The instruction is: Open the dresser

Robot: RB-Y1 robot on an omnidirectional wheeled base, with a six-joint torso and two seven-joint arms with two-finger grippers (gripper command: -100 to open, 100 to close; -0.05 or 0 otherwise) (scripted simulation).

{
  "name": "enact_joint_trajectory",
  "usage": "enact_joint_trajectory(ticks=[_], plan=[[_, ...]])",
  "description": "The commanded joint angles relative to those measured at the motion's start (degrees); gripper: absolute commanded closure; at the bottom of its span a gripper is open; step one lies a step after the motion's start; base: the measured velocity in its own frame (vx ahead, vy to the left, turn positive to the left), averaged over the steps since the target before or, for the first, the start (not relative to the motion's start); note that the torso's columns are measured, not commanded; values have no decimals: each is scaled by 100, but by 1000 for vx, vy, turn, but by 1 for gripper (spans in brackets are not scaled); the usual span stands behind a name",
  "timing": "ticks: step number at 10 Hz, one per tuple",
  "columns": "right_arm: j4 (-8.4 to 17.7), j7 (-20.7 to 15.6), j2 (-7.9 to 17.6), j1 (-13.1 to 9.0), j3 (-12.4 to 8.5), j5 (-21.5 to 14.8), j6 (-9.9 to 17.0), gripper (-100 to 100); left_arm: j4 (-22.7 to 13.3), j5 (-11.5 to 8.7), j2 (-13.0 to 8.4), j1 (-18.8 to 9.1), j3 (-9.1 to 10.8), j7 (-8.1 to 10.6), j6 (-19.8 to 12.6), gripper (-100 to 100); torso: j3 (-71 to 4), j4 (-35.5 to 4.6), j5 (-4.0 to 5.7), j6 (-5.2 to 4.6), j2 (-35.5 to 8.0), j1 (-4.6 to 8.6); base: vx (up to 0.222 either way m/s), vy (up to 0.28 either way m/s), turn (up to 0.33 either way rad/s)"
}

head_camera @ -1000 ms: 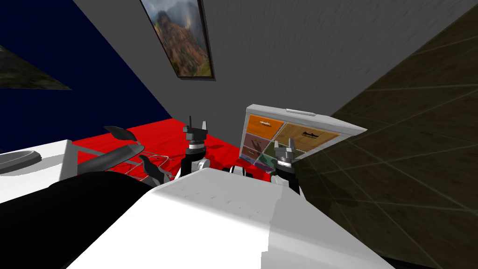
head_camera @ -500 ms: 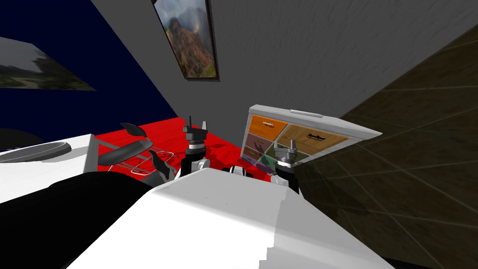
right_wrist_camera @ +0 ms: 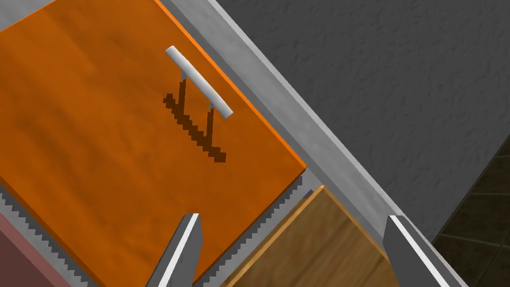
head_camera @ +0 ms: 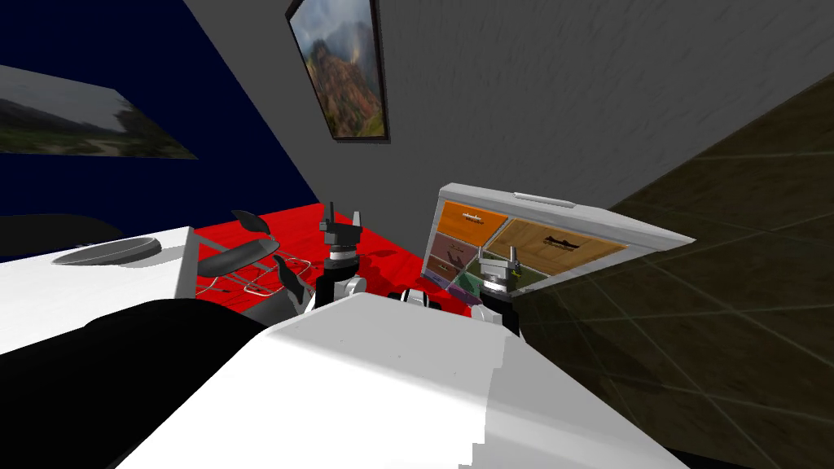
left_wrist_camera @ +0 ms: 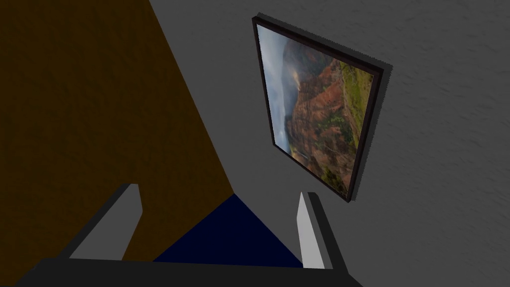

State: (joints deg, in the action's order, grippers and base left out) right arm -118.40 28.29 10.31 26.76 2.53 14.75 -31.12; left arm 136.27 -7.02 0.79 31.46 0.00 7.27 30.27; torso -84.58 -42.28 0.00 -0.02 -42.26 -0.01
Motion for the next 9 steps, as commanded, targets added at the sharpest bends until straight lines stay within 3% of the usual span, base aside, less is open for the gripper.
enact_joint_trajectory(ticks=[1,2,4,5,7,8,9], plan=[[150,438,7,-47,-4,216,-104,-100,0,0,0,-1,0,0,0,0,1,0,0,5,-1,0,-9,-6,102],[300,601,8,-92,-3,427,-211,-100,0,0,0,0,0,0,0,0,1,-1,0,0,-3,1,-15,-4,178],[300,848,8,-92,-3,427,-211,-100,0,0,0,0,0,0,0,0,2,-1,0,0,-3,2,-9,-5,36],[457,1056,8,-138,-2,643,-319,-100,0,0,0,0,0,0,0,0,1,0,0,0,-1,1,-12,-2,196],[457,1250,8,-138,-2,643,-319,-100,0,0,0,0,0,0,0,0,1,0,0,0,-2,2,-8,-6,36],[621,1476,8,-186,0,864,-429,-100,0,0,0,0,0,0,0,0,1,0,0,0,-1,2,-11,-2,182],[621,1618,8,-186,0,864,-429,-100,0,0,0,-1,0,0,0,0,2,-1,0,5,-2,-1,-11,-4,110]])
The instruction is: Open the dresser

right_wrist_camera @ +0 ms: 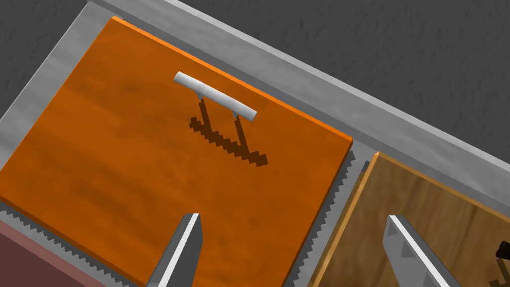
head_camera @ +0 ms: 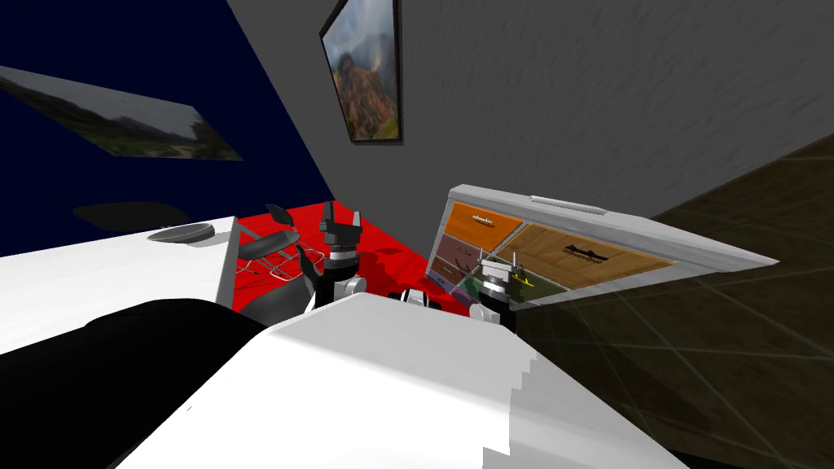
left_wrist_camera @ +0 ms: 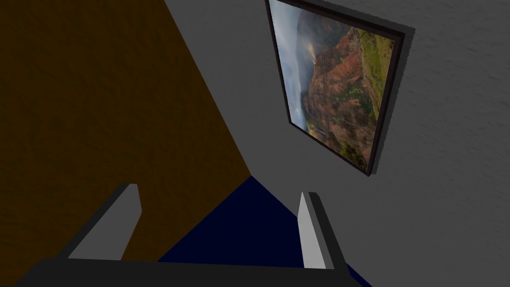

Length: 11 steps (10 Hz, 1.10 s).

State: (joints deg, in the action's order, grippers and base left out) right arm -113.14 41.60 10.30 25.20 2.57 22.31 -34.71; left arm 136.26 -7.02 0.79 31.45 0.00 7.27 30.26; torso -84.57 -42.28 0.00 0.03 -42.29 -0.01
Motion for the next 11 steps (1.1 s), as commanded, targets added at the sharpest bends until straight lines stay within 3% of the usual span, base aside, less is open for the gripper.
enact_joint_trajectory(ticks=[1,2,4,5,7,8,10,11], plan=[[95,329,8,-30,-5,107,-69,-100,0,0,0,1,0,0,0,0,0,0,0,-5,0,1,-5,-3,-19],[266,558,8,-80,-4,332,-180,-100,0,0,0,1,1,0,0,0,-1,0,0,-6,1,2,-13,-2,179],[266,746,8,-80,-4,332,-180,-100,0,0,0,1,0,0,0,0,0,0,0,-5,-1,2,-9,-5,50],[441,967,9,-132,-3,558,-292,-100,0,0,0,1,1,0,0,0,-1,0,0,-6,1,2,-10,-2,142],[441,1166,9,-132,-3,558,-292,-100,0,0,0,1,0,0,0,0,0,0,0,-4,0,1,-9,-4,70],[623,1386,9,-184,-2,786,-403,-100,0,0,0,1,1,0,0,0,-1,0,0,-6,1,2,-11,-2,181],[623,1590,9,-184,-2,786,-403,-100,0,0,0,1,1,0,0,0,0,0,0,-5,-1,2,-9,-4,48],[808,1817,8,-238,-1,1014,-514,-100,0,0,0,1,1,0,0,0,-1,0,0,-6,1,1,-13,-1,180]])
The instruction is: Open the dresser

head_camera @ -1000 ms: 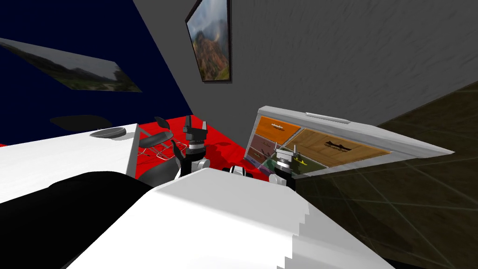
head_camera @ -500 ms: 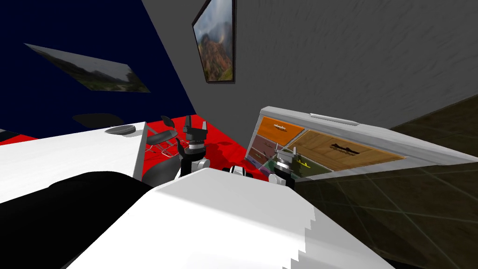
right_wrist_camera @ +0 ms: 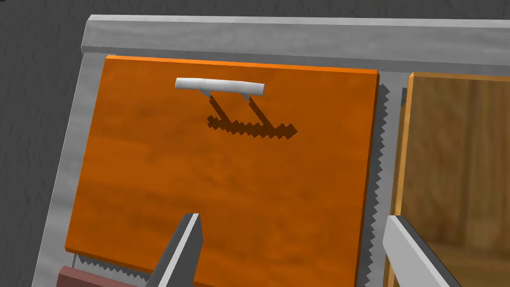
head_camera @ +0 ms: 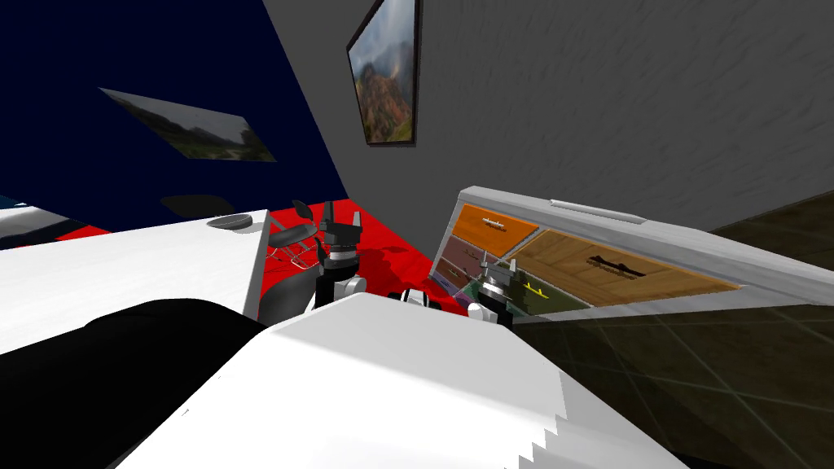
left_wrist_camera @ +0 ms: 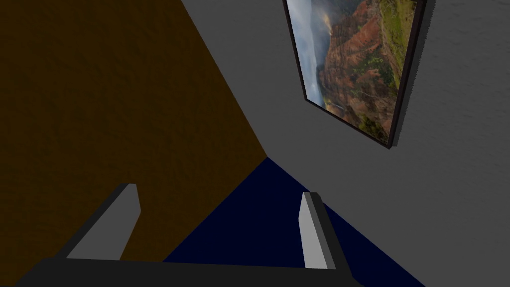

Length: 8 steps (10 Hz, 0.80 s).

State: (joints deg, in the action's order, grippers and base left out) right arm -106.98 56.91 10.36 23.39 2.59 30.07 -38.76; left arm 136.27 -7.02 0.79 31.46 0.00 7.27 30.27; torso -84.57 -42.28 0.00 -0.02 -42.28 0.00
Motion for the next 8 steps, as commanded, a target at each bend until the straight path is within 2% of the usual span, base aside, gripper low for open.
enact_joint_trajectory(ticks=[1,2,3,4,5,7,8], plan=[[192,443,1,-57,-3,238,-109,-100,0,0,0,-1,0,0,0,0,1,0,0,5,-1,-1,-12,-4,107],[192,483,1,-57,-3,238,-109,-100,0,0,0,0,0,0,0,0,1,0,0,0,-1,0,-5,-2,-11],[381,716,1,-111,-2,466,-219,-100,0,0,0,0,0,0,0,0,0,0,0,0,0,0,-15,0,160],[381,868,1,-111,-2,466,-219,-100,0,0,0,-1,0,0,0,0,1,0,0,5,-1,-1,-14,-4,117],[573,1035,2,-166,-1,691,-326,-100,0,0,0,0,0,0,0,0,1,-1,0,1,-2,0,-17,-3,182],[573,1324,2,-166,-1,691,-326,-100,0,0,0,0,0,0,0,0,0,0,0,0,0,0,-6,-2,56],[766,1511,5,-221,-1,914,-432,-100,0,0,0,0,0,0,0,0,-1,1,0,0,2,0,-10,-1,140]])
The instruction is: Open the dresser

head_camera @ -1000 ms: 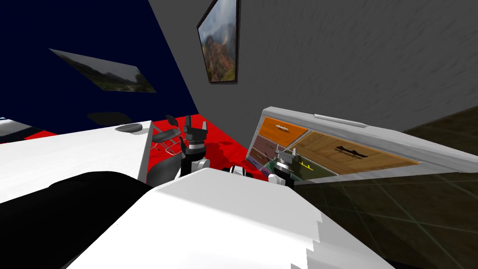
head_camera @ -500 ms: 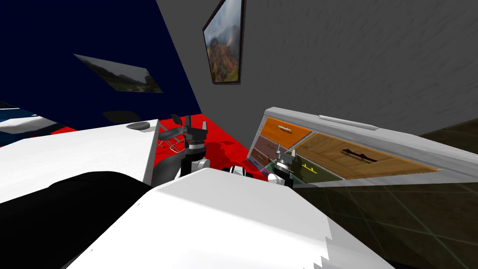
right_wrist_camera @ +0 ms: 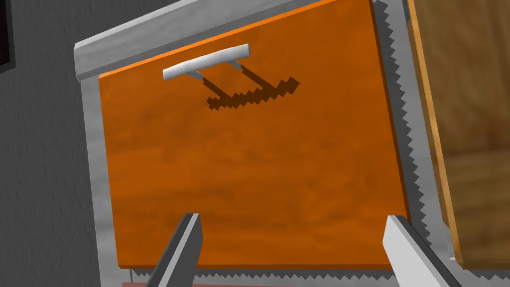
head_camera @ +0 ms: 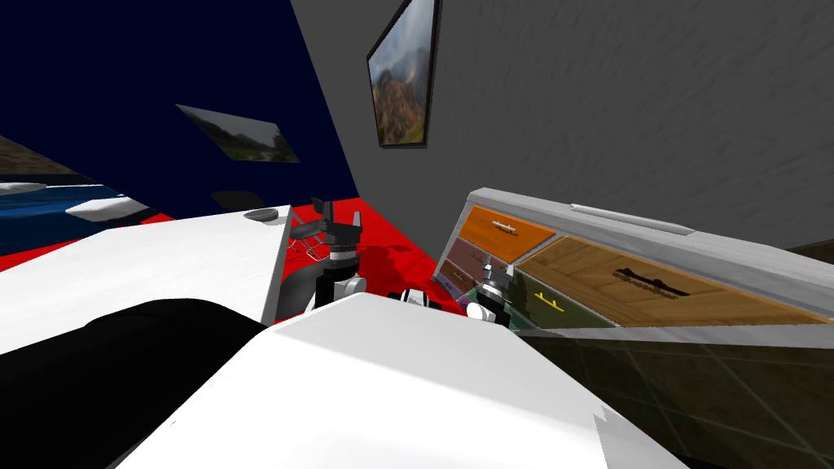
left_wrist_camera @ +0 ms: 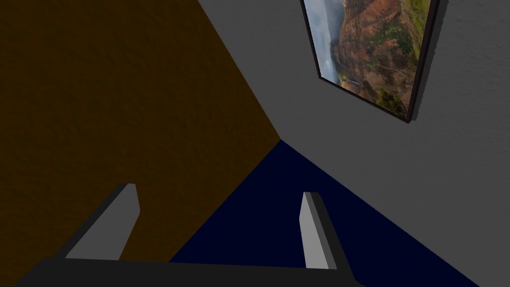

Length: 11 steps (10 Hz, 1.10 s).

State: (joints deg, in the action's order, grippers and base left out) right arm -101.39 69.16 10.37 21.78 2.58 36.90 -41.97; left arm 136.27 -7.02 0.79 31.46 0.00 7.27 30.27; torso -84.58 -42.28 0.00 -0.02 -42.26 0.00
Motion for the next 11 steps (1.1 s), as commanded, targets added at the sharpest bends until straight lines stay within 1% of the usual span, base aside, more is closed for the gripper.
enact_joint_trajectory(ticks=[1,2,3,4,5,6,7,8,9,10,11], plan=[[206,439,4,-59,0,231,-112,-100,0,0,0,-1,0,0,0,0,1,0,0,5,-1,-1,-11,-1,122],[206,512,4,-59,0,231,-112,-100,0,0,0,0,0,0,0,0,2,-1,0,1,-3,-1,-6,-1,9],[399,728,7,-114,1,449,-215,-100,0,0,0,0,0,0,0,0,1,-1,0,0,-2,0,-14,1,197],[399,898,7,-114,1,449,-215,-100,0,0,0,-1,0,0,0,0,2,-1,1,6,-3,-1,-12,-6,90],[591,1068,12,-168,1,662,-315,-100,0,0,0,0,0,0,0,0,2,-1,0,0,-3,1,-15,-4,175],[591,1250,12,-168,1,662,-315,-100,0,0,0,-1,0,0,0,0,2,-1,1,4,-3,0,-15,-4,81],[591,1312,12,-168,1,662,-315,-100,0,0,0,0,0,0,0,0,2,-1,0,0,-3,0,-7,0,-24],[780,1530,19,-222,2,869,-412,-100,0,0,0,0,0,0,0,0,1,0,0,0,-1,-1,-11,4,167],[780,1685,19,-222,2,869,-412,-100,0,0,0,-1,0,0,0,0,1,0,0,6,-1,-3,-11,-1,101],[966,1854,30,-274,2,1070,-505,-100,0,0,0,0,0,0,0,0,1,-1,0,0,-2,0,-15,1,126],[966,2022,30,-274,2,1070,-505,-100,0,0,0,0,0,0,0,0,2,-1,0,3,-4,1,-13,-1,112]])
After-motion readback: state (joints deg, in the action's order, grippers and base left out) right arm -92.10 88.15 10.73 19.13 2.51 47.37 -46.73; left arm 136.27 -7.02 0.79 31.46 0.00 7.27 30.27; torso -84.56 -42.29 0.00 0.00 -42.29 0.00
